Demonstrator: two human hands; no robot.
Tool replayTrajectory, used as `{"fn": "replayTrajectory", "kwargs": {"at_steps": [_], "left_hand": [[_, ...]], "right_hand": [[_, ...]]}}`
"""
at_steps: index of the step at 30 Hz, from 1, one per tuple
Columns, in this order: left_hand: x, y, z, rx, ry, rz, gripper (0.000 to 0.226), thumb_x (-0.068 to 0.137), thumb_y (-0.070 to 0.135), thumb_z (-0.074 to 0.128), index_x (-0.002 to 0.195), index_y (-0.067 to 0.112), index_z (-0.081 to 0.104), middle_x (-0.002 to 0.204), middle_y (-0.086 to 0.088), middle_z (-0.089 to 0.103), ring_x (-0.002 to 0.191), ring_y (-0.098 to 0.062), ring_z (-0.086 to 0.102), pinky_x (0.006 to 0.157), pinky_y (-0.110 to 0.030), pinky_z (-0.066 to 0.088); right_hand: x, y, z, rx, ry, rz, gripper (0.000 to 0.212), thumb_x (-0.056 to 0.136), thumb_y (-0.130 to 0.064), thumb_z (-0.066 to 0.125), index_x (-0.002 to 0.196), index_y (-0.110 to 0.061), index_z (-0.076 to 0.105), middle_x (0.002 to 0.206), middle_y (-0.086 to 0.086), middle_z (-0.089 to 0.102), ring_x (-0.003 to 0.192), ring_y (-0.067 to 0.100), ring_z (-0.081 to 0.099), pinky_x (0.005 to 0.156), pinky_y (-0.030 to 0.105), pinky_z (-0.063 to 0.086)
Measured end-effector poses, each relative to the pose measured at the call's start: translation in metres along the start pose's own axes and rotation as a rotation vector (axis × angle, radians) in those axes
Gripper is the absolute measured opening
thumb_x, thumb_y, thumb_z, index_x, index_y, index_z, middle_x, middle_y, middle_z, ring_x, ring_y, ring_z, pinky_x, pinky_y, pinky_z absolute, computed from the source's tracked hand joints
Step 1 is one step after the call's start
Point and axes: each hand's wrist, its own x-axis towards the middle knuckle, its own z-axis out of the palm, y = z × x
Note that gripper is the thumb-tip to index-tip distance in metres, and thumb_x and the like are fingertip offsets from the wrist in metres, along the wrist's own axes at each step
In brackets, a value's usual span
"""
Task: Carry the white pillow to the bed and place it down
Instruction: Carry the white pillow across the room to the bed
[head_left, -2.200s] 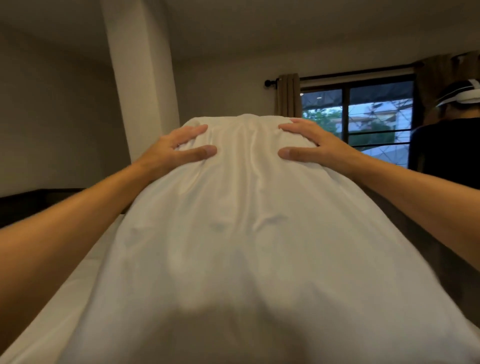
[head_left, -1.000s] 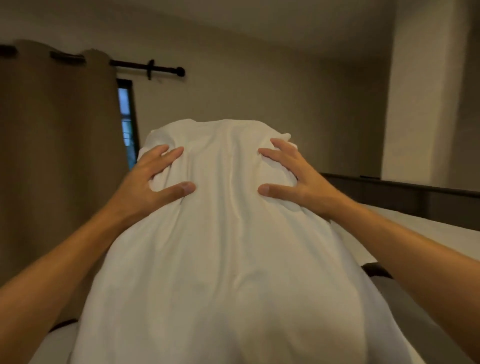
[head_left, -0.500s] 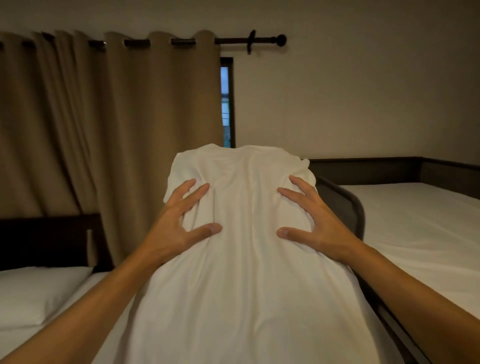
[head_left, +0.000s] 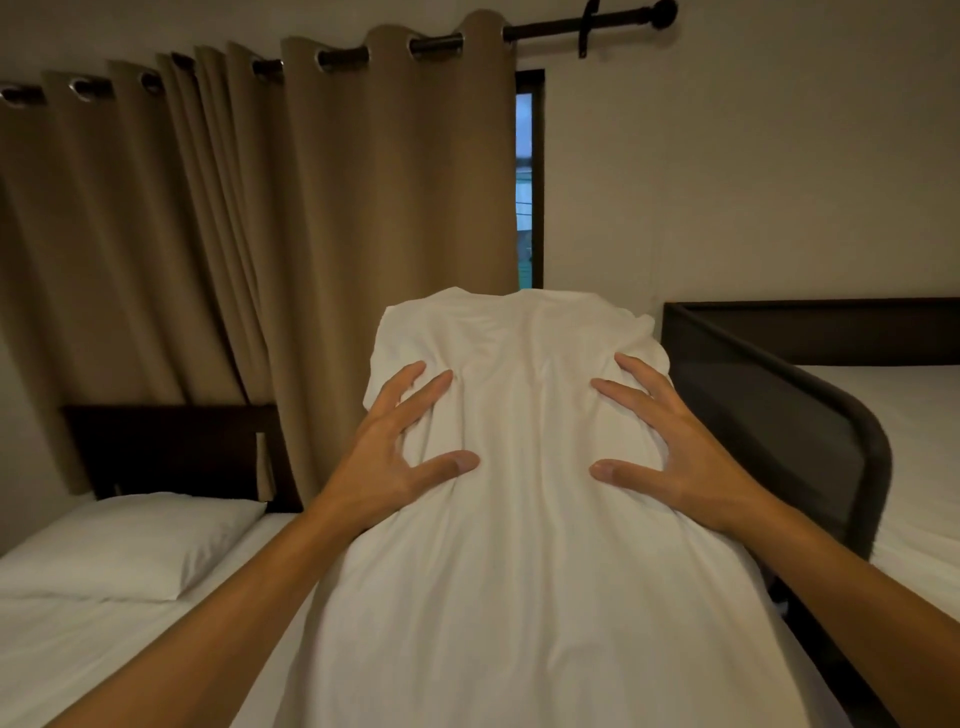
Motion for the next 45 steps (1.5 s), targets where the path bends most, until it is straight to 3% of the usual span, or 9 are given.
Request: {"fn": "replayTrajectory", "kwargs": {"at_steps": [8,12,17,21,28,31,36,41,45], "left_hand": [[0.046,-0.076,0.008,-0.059,-0.031,0.020,0.084,0.063,0.073,0.066,0.137,0.059,0.031,0.153,0.028,0.017,0.135,0.012,0.019,0.098,-0.011,0.021],[0.079,-0.115,0.005,-0.077,-0.046,0.049,0.084,0.063,0.075,0.065,0.137,0.059,0.030,0.154,0.029,0.016,0.131,0.020,0.015,0.096,-0.009,0.019],[0.114,-0.156,0.003,-0.096,-0.065,0.081,0.086,0.062,0.078,0.062,0.138,0.059,0.028,0.154,0.029,0.015,0.129,0.021,0.013,0.100,-0.014,0.019],[0.135,-0.178,0.012,-0.113,-0.044,0.096,0.086,0.061,0.078,0.062,0.138,0.059,0.028,0.153,0.031,0.015,0.130,0.020,0.014,0.102,-0.020,0.020],[0.165,-0.171,0.053,-0.148,-0.054,0.087,0.087,0.062,0.076,0.065,0.139,0.054,0.032,0.154,0.028,0.016,0.139,0.002,0.019,0.108,-0.030,0.023],[0.184,-0.160,0.072,-0.166,-0.053,0.094,0.087,0.061,0.075,0.066,0.139,0.055,0.033,0.154,0.027,0.017,0.139,0.004,0.019,0.109,-0.029,0.024],[0.217,-0.151,0.102,-0.179,-0.062,0.132,0.085,0.061,0.075,0.066,0.137,0.057,0.033,0.153,0.030,0.017,0.135,0.015,0.016,0.098,-0.009,0.019],[0.252,-0.154,0.130,-0.201,-0.073,0.159,0.084,0.062,0.074,0.067,0.137,0.057,0.034,0.153,0.029,0.018,0.136,0.012,0.017,0.100,-0.012,0.020],[0.285,-0.165,0.153,-0.218,-0.082,0.187,0.084,0.061,0.073,0.068,0.137,0.054,0.037,0.153,0.027,0.019,0.139,0.006,0.019,0.107,-0.026,0.025]], "right_hand": [[0.051,0.025,0.038,-0.052,0.024,0.041,0.083,0.073,-0.054,0.072,0.146,-0.044,0.032,0.158,-0.027,0.007,0.141,-0.002,0.014,0.106,0.026,0.020],[0.085,0.034,0.057,-0.093,0.044,0.079,0.084,0.073,-0.057,0.072,0.145,-0.046,0.031,0.158,-0.028,0.006,0.141,-0.001,0.014,0.108,0.031,0.021],[0.119,0.045,0.077,-0.140,0.065,0.086,0.085,0.070,-0.064,0.070,0.144,-0.052,0.029,0.155,-0.035,0.003,0.130,-0.025,0.004,0.104,0.027,0.018],[0.138,0.058,0.079,-0.167,0.058,0.087,0.085,0.070,-0.067,0.068,0.143,-0.056,0.027,0.155,-0.036,0.002,0.131,-0.025,0.004,0.103,0.026,0.018],[0.149,0.095,0.053,-0.153,0.070,0.088,0.083,0.070,-0.065,0.070,0.144,-0.051,0.032,0.156,-0.032,0.007,0.144,-0.001,0.014,0.109,0.033,0.022],[0.152,0.115,0.033,-0.142,0.088,0.070,0.082,0.070,-0.065,0.070,0.142,-0.052,0.034,0.156,-0.034,0.008,0.142,-0.006,0.013,0.108,0.031,0.021],[0.161,0.143,0.008,-0.144,0.105,0.071,0.083,0.068,-0.067,0.069,0.142,-0.052,0.034,0.155,-0.034,0.009,0.137,-0.018,0.010,0.100,0.018,0.019],[0.176,0.173,-0.009,-0.177,0.142,0.097,0.085,0.066,-0.070,0.068,0.142,-0.052,0.034,0.155,-0.033,0.009,0.136,-0.017,0.010,0.104,0.029,0.021],[0.191,0.200,-0.015,-0.186,0.171,0.102,0.083,0.067,-0.070,0.069,0.140,-0.054,0.035,0.155,-0.034,0.010,0.139,-0.012,0.012,0.103,0.030,0.023]]}}
